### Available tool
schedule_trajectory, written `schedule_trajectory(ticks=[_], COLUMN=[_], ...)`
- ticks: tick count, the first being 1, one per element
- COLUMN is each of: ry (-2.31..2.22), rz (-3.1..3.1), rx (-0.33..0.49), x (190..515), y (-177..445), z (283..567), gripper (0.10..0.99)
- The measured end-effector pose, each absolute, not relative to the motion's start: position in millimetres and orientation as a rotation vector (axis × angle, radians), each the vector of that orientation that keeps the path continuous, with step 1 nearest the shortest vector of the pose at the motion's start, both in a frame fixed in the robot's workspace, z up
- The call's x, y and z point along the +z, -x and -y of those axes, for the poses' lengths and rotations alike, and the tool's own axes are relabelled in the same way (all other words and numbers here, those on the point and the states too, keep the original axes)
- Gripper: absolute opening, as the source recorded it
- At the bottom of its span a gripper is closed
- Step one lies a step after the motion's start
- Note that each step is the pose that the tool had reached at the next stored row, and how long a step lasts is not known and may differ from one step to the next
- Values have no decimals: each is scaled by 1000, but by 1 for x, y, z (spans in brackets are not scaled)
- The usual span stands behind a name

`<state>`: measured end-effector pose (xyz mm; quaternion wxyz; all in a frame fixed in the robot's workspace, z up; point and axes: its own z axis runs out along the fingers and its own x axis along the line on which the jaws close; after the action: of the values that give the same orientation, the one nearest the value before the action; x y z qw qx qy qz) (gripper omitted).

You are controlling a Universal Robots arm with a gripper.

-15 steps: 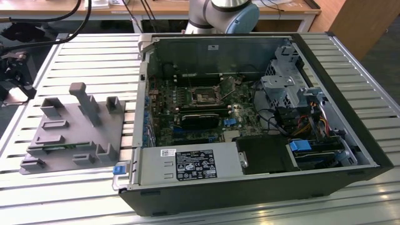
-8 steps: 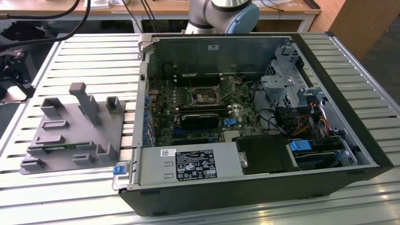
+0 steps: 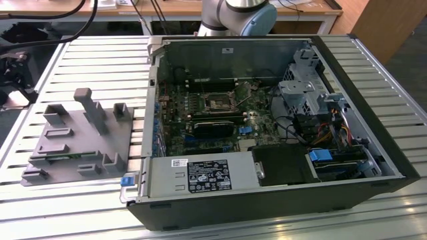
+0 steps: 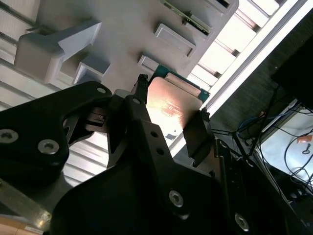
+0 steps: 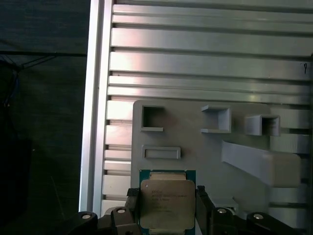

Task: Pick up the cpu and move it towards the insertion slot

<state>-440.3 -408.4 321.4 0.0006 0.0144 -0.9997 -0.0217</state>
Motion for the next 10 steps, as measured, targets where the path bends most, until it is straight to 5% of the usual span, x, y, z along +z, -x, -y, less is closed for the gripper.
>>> schedule_trajectory(ticks=[10], ry=[-45], rz=[3139], rx=[-68], x=[328], y=[437], z=[408], gripper=[541])
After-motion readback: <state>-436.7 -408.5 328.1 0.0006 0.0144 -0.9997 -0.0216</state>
